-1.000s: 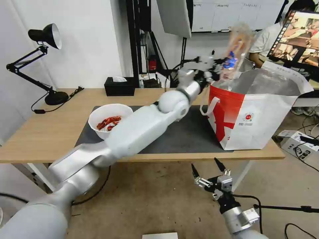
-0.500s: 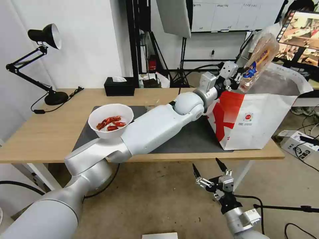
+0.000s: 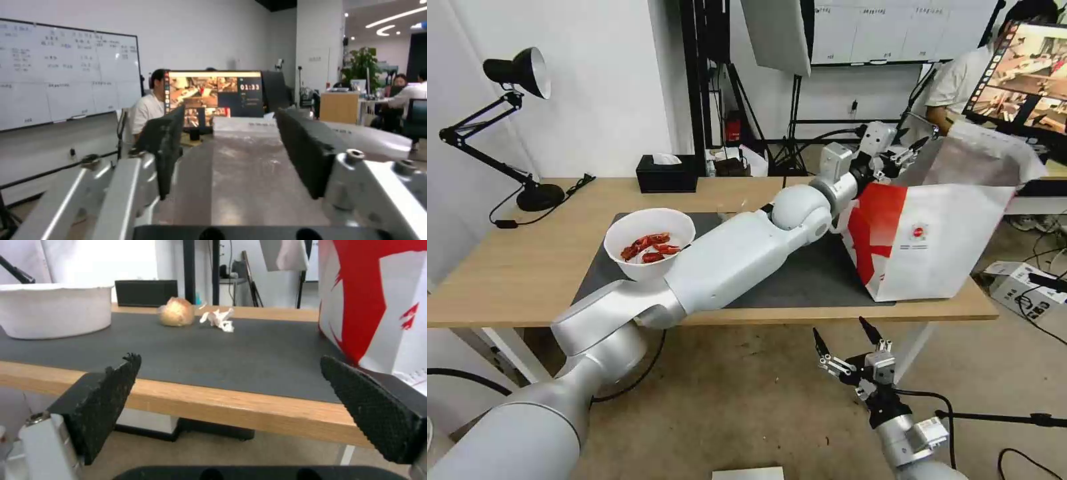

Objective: Pick up the trash from the table and place it into the takeout bag.

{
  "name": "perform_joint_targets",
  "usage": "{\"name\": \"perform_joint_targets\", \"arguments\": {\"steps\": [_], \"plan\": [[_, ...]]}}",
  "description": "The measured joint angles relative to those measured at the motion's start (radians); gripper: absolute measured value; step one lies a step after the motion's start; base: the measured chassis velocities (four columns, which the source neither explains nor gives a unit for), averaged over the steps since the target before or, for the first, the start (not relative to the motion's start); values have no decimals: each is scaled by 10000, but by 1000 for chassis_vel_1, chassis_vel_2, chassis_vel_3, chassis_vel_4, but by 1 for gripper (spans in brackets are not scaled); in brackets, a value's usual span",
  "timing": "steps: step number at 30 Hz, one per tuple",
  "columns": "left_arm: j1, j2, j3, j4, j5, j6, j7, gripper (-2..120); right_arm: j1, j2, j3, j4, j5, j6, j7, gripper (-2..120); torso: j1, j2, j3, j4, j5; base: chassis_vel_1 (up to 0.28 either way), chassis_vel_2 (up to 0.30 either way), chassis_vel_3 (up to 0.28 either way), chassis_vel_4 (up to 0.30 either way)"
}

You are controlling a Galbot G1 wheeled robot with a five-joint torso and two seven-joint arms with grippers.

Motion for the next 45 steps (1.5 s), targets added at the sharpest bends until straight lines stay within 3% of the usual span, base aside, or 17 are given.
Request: {"name": "perform_joint_targets", "arguments": {"steps": [3,4,7,10,13,18,23,30,32,34,39,45], "plan": [[234,493,-219,-583,-12,12,-169,82,-181,85,232,200,-5,-2,-22,100,0,0,0,-1,-2,0,0,0,0],[234,493,-219,-583,-12,12,-169,82,-181,85,232,200,-5,-2,-22,100,0,0,0,-1,-2,0,0,0,0],[1072,1288,-436,-1612,35,32,-239,96,-244,105,523,403,-5,-21,-28,100,0,1,0,0,-3,0,0,0,0],[1655,1761,-623,-2222,103,42,-300,99,-244,107,587,488,-5,-94,-28,100,0,0,-1,0,-3,0,0,0,0],[2062,2124,-793,-2614,196,52,-335,100,-232,94,582,506,-5,-147,-26,100,-1,1,-1,-1,-3,0,0,0,0],[3450,3377,-1589,-3952,680,30,-411,100,-145,88,403,580,-64,-231,-23,100,-1,1,-1,1,-2,0,0,0,0],[4286,3913,-2148,-4493,993,-3,-409,100,-148,126,249,581,-192,-249,-23,100,-1,1,-1,0,-4,0,0,0,0],[6810,5152,-4025,-5624,1477,-18,-137,100,-209,304,-13,596,-434,-259,-13,100,-1,1,-1,0,-2,0,0,0,0],[7124,5297,-4274,-5762,1514,-25,-80,100,-220,327,-42,604,-463,-259,-10,100,-1,1,-2,0,-2,0,0,0,0],[8147,5625,-5134,-6186,1655,-90,23,100,-250,381,-86,609,-553,-256,-7,100,-1,2,-2,0,-2,0,0,0,0],[9801,5966,-6270,-6704,1953,-303,45,100,-315,414,-113,610,-671,-232,-8,100,-2,2,-1,3,-4,0,0,0,0],[11634,5980,-7453,-7257,2500,-642,-35,100,-390,448,-76,610,-737,-198,29,100,-2,2,-1,0,0,0,0,0,0]]}}
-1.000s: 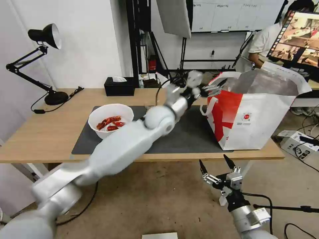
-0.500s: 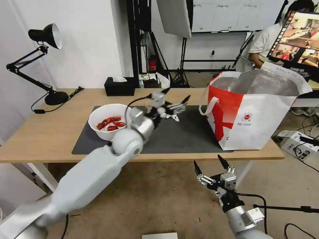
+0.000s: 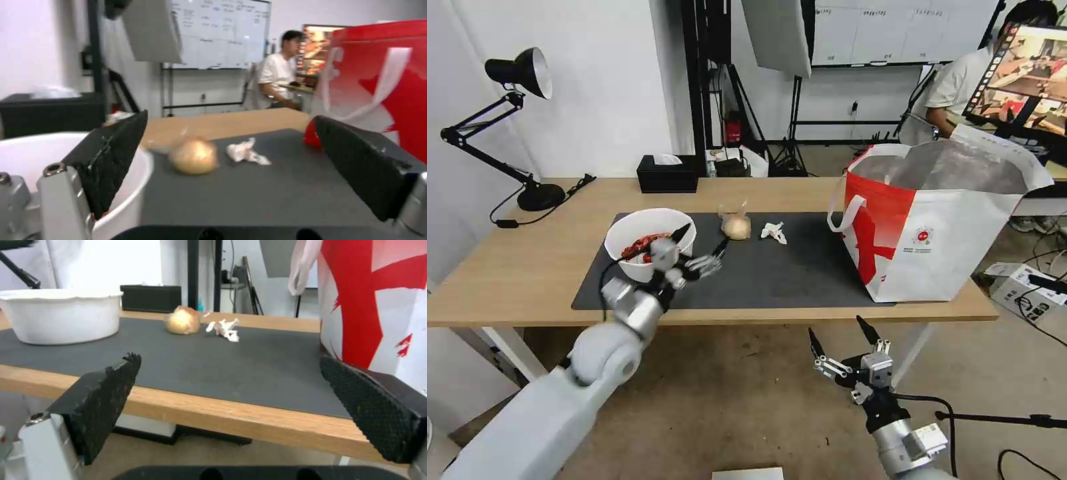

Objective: Pick up the trash from the table and place it into the takeout bag.

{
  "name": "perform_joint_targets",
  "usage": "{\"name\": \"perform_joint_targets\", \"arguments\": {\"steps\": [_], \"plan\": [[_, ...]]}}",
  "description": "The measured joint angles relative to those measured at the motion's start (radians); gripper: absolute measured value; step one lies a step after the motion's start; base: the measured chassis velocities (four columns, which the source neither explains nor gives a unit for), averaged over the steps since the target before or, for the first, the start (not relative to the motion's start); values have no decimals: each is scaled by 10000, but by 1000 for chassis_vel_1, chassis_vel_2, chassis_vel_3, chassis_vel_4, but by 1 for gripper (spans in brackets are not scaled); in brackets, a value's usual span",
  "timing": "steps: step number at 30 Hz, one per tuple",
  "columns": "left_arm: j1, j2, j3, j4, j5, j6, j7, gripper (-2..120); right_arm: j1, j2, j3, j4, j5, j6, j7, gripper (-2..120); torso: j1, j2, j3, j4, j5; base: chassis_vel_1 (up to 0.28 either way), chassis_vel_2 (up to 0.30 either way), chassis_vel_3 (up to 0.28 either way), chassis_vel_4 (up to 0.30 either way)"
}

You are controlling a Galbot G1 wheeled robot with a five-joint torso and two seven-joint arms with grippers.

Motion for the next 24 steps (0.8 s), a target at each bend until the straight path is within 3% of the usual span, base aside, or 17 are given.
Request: {"name": "perform_joint_targets", "arguments": {"steps": [4,7,10,16,24], "plan": [[1245,-225,-1072,-299,366,-3,-345,100,-6,5,55,-35,-122,119,105,100,1,0,0,-2,-1,0,0,0,0],[1628,-242,-1373,-344,480,-5,-341,100,-5,3,63,-56,-151,155,131,100,1,0,0,-2,-1,0,0,0,0],[3052,-312,-2623,-368,676,-150,30,100,-25,-5,121,-131,-197,251,203,100,1,0,0,1,0,0,0,0,0],[3865,-542,-3211,-155,932,-473,254,100,-93,-67,164,-216,-198,351,213,100,1,-1,1,0,-1,0,0,0,0],[4882,-1105,-3800,-172,1387,-692,83,100,-191,-160,198,-453,-89,513,142,100,1,-2,0,-1,0,0,0,0,0]]}}
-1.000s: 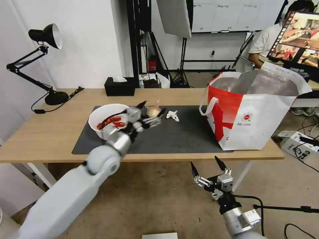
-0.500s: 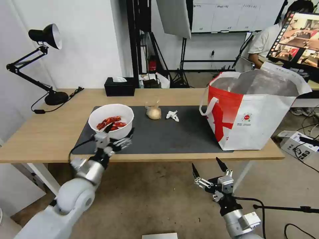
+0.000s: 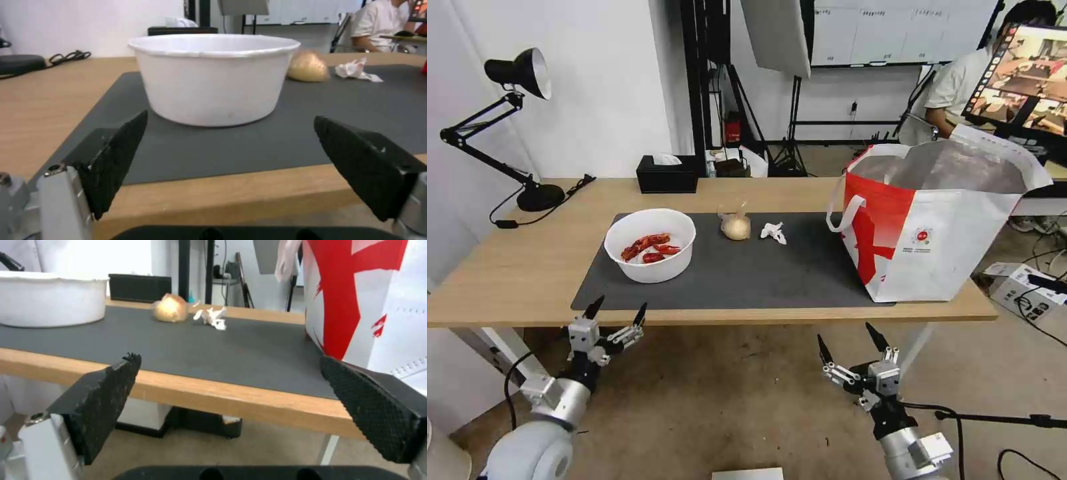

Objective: Pick up the trash from the table and place it into the takeout bag.

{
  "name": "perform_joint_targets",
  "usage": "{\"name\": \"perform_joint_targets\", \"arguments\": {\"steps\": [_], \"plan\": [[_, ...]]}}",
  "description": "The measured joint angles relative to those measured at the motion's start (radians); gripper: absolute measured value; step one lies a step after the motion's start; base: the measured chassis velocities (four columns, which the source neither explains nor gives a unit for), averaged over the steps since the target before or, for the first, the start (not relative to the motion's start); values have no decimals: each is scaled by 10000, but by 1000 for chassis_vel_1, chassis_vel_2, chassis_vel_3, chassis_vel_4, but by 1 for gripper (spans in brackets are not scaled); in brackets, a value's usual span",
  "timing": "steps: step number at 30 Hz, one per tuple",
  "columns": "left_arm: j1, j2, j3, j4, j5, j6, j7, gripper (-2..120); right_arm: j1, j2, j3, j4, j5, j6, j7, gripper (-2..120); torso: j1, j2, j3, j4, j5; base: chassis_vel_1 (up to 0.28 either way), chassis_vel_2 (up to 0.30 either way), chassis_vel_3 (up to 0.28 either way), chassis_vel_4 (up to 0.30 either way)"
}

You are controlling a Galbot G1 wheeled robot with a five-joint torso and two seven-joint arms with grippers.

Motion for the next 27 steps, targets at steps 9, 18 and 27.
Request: {"name": "perform_joint_targets", "arguments": {"steps": [9,18,27], "plan": [[796,-458,-229,-155,173,-249,-61,100,-33,62,6,53,97,-25,-177,100,0,0,0,0,0,0,0,0,0],[877,-642,-237,-65,232,-385,-59,100,-20,99,-7,23,99,-58,-190,100,1,0,0,0,0,0,0,0,0],[762,-688,-212,-18,247,-409,-49,100,-24,98,-18,-12,99,-66,-196,100,0,0,1,0,0,0,0,0,0]]}}
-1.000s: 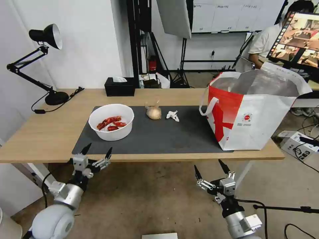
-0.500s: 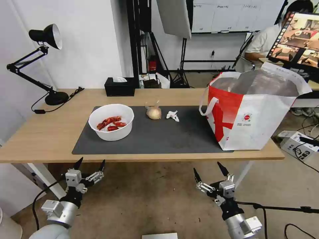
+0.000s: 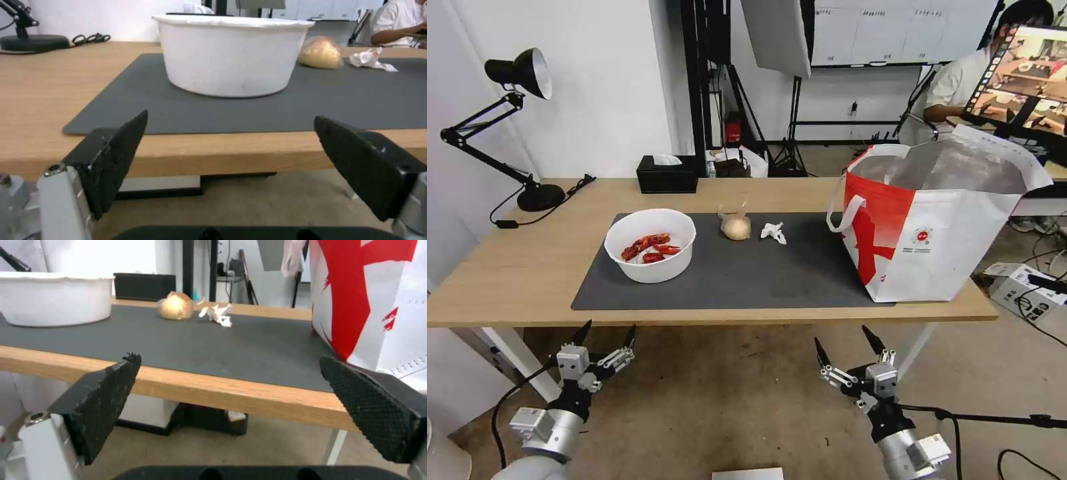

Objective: Pick up the trash from the table and place it into the takeout bag.

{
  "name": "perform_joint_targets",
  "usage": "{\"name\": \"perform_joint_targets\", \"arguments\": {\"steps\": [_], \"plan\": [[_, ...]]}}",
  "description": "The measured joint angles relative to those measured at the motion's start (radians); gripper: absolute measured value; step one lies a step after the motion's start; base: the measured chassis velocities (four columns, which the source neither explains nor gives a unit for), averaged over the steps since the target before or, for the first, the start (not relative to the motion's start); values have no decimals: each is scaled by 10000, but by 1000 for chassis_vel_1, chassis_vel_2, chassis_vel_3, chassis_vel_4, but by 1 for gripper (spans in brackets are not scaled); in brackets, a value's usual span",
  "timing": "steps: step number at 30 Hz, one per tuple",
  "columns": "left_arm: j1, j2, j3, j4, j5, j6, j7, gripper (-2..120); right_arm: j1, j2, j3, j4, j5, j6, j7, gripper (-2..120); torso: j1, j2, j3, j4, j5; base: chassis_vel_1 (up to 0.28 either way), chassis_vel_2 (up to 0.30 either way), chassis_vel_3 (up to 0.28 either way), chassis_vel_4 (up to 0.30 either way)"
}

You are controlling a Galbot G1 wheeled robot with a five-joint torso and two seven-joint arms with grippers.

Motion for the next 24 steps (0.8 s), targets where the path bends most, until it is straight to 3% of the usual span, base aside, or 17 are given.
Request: {"name": "perform_joint_targets", "arguments": {"steps": [12,24], "plan": [[-76,-19,-28,-22,-38,46,10,100,165,-353,-179,51,216,-158,-4,100,0,-1,0,-1,1,0,0,0,0],[-134,-92,7,-46,-48,182,38,100,2399,-2458,-1250,198,2312,-995,154,100,1,-1,1,0,1,0,0,0,0]]}}
